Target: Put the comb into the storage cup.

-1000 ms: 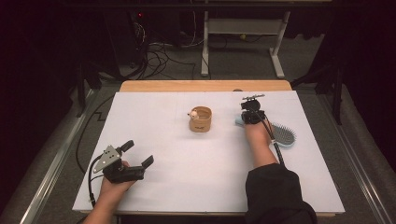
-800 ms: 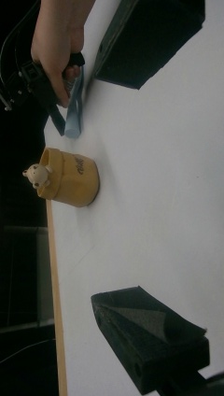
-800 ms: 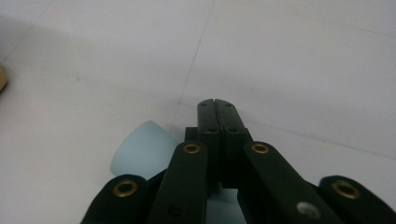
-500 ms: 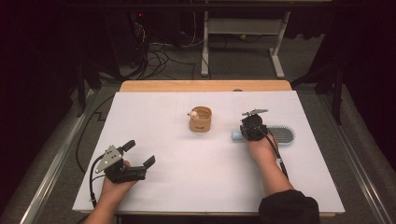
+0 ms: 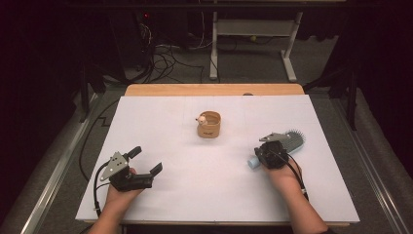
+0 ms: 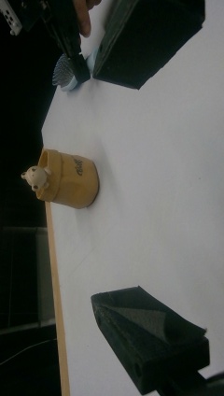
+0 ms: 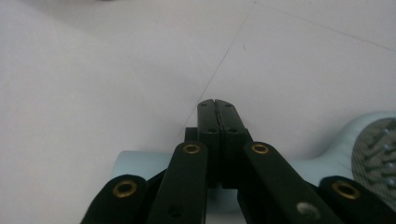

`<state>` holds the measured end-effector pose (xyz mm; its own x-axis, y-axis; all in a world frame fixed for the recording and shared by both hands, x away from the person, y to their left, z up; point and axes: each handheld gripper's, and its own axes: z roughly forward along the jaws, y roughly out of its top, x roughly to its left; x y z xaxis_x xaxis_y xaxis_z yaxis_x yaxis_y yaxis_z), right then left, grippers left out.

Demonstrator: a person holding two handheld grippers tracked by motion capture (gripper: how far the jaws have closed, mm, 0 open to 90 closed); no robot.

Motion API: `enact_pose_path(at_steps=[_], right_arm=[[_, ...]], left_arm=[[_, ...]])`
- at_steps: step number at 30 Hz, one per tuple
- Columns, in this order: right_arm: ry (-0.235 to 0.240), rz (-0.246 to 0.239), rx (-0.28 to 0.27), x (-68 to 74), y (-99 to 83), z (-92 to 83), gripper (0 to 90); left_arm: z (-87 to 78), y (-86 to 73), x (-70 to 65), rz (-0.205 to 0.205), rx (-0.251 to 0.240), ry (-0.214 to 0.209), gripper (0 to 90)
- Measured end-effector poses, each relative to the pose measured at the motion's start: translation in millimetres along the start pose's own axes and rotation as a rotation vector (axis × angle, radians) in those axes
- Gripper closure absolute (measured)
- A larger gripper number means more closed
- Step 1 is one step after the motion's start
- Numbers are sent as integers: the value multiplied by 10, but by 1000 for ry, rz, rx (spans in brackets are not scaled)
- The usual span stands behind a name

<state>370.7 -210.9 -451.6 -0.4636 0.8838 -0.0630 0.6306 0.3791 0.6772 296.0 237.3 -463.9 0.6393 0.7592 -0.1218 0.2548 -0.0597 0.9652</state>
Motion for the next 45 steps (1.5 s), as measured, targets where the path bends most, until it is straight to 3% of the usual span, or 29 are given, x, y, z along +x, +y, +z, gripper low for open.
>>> enact_pose_path(at_steps=[17,27,28,37,45], right_arm=[[-7,-26,-3,-133,-479,-435,900],[-36,26,-15,-359,-770,-608,900],[-31,53,-30,-403,-802,-655,900],[-54,40,-41,-433,-835,-702,900],[-33,47,-86,-430,-857,-738,900]], left_arm=[[2,-4,4,-3,3,7,1],[-11,-3,36,-7,7,26,1],[-12,-4,40,-7,9,29,1],[-9,-5,39,2,14,29,1],[-5,-4,35,4,13,29,1]])
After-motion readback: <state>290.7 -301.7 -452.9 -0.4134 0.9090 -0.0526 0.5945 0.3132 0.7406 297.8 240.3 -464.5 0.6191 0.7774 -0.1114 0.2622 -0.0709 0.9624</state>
